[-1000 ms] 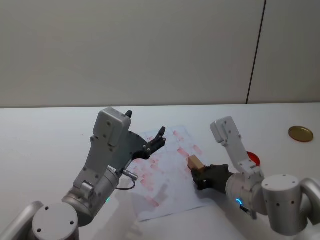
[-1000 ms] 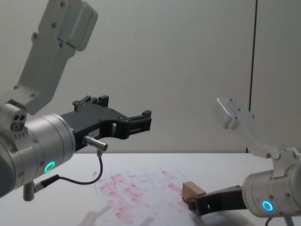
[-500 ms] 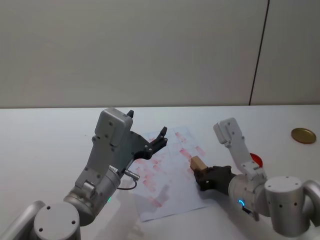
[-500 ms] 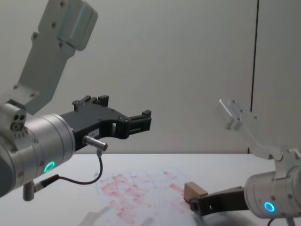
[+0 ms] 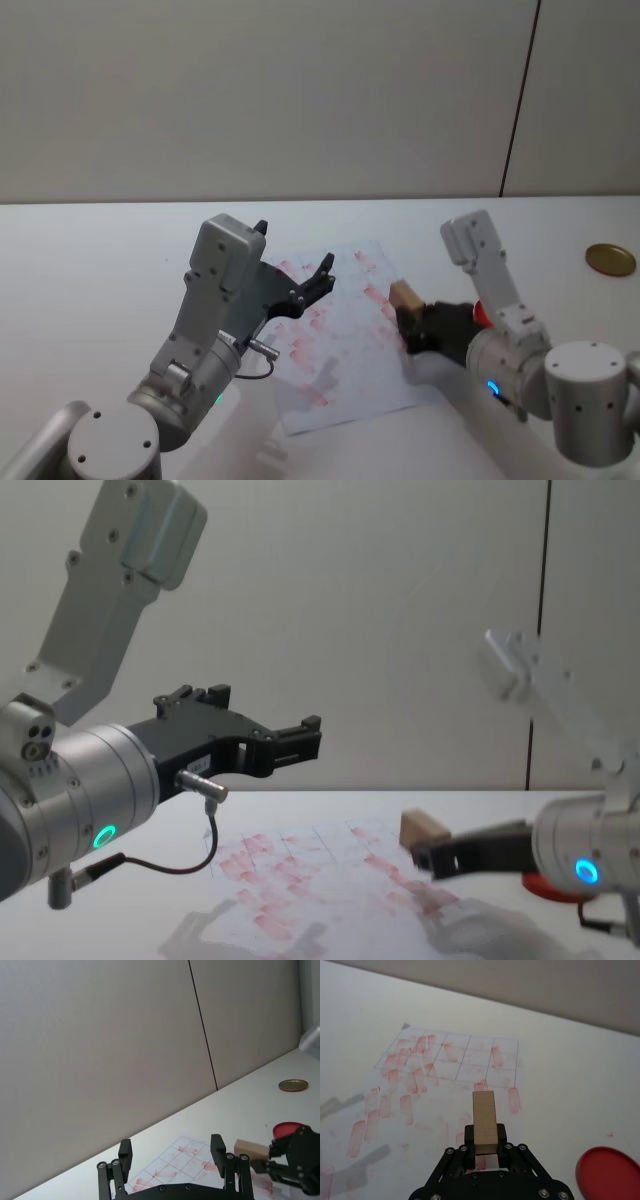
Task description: Use the one hand to pick up the stamp and affix it onto the A4 paper.
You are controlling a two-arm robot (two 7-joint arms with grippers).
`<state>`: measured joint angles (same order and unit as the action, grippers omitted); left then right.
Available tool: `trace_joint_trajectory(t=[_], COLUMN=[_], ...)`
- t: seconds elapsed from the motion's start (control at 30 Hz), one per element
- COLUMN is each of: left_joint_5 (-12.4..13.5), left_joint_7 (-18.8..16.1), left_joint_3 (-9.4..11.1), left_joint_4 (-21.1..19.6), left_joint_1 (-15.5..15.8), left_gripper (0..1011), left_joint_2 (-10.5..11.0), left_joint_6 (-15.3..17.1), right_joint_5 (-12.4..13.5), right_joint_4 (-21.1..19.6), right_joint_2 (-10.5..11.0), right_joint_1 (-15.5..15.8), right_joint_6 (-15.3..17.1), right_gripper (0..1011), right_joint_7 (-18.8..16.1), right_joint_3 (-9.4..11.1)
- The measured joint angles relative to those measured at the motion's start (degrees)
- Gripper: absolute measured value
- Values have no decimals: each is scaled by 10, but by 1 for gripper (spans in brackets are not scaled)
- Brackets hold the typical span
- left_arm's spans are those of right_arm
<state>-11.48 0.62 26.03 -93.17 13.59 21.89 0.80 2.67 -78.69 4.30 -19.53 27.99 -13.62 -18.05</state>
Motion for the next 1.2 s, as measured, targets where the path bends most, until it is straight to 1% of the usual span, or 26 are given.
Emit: trace_joint_trajectory(t=[0.17,0.23,0.27,0.47,0.57,0.67,0.8,0.83,0.93,1.07,1.2], left_joint_5=[0,0,0,0,0,0,0,0,0,0,0], left_joint_7=[0,0,0,0,0,0,0,0,0,0,0], left_joint_3=[0,0,0,0,0,0,0,0,0,0,0], left_joint_4=[0,0,0,0,0,0,0,0,0,0,0], left_joint_1=[0,0,0,0,0,0,0,0,0,0,0], left_gripper=[993,993,993,993,993,993,993,993,993,993,993], left_joint_2=[0,0,0,0,0,0,0,0,0,0,0], left_joint_6=[0,0,0,0,0,0,0,0,0,0,0], right_joint_5=[-2,-4,-4,-5,-4,3,11,16,25,39,52], right_joint_4=[-30,-52,-52,-101,-114,-133,-145,-149,-154,-154,-142], right_joint_2=[4,7,7,18,22,30,37,40,46,53,58], right_joint_1=[5,10,10,24,30,40,49,53,61,70,73], right_joint_6=[-15,-25,-25,-42,-44,-43,-39,-36,-29,-19,-11], right_gripper=[229,232,232,232,232,232,232,232,232,232,232], right_joint_7=[9,18,18,50,62,84,102,112,127,144,155], right_joint_3=[3,5,5,15,18,26,35,39,47,57,67])
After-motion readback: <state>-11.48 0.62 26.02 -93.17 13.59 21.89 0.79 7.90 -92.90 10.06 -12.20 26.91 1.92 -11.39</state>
